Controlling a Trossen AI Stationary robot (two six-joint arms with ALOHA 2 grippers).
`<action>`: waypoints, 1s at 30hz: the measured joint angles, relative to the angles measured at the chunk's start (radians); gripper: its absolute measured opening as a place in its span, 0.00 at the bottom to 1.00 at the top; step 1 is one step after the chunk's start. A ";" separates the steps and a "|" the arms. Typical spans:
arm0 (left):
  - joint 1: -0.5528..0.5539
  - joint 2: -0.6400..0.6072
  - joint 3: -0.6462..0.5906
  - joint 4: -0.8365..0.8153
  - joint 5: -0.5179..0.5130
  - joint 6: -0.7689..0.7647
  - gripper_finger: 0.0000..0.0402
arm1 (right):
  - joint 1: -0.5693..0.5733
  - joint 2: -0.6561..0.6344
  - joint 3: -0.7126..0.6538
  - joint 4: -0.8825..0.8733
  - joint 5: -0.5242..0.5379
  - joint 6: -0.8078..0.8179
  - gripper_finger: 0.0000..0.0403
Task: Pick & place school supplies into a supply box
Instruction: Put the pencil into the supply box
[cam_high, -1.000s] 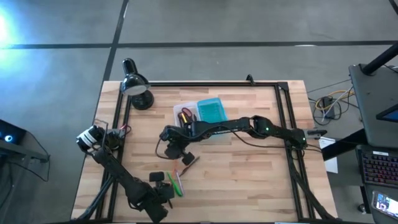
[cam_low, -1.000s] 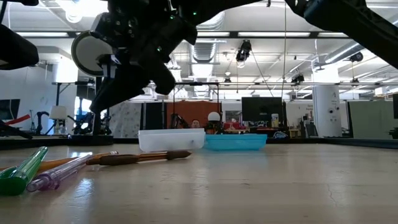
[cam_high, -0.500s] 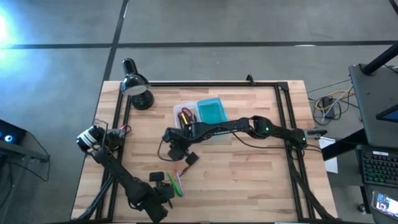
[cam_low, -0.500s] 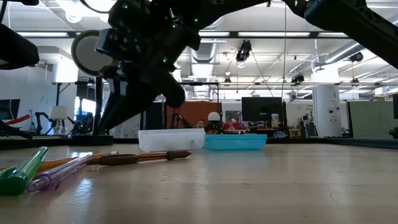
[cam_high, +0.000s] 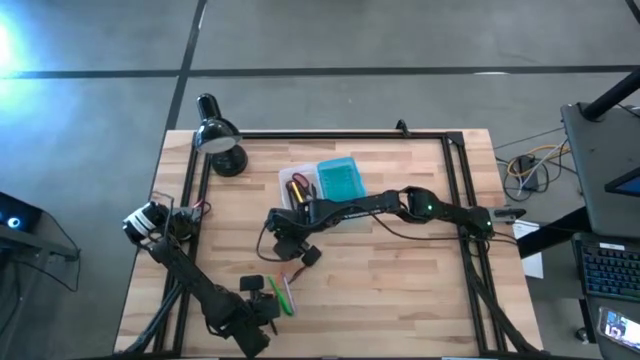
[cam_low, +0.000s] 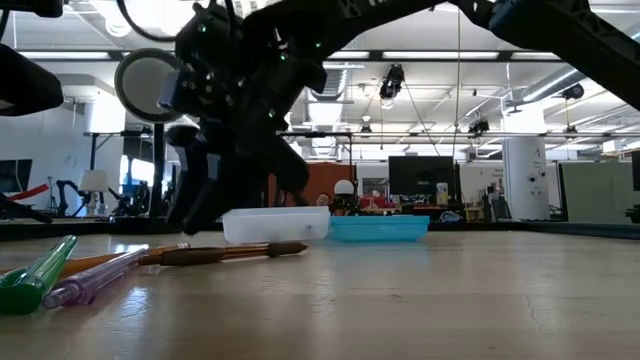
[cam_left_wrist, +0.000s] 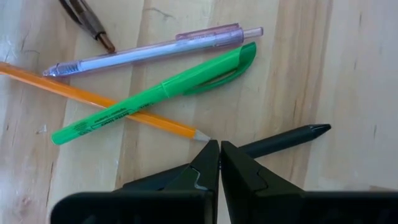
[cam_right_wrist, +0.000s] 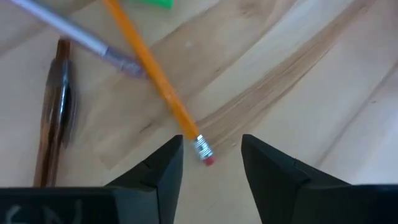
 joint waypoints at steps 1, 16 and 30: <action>0.000 0.000 0.000 0.000 -0.001 0.000 0.00 | 0.000 0.000 -0.009 0.000 0.000 -0.002 0.39; 0.002 0.000 0.000 0.038 -0.006 0.006 0.00 | 0.000 0.000 -0.032 0.032 0.000 -0.017 0.36; 0.014 0.000 -0.071 0.104 0.001 -0.009 0.00 | 0.000 0.000 -0.032 0.052 0.000 -0.016 0.36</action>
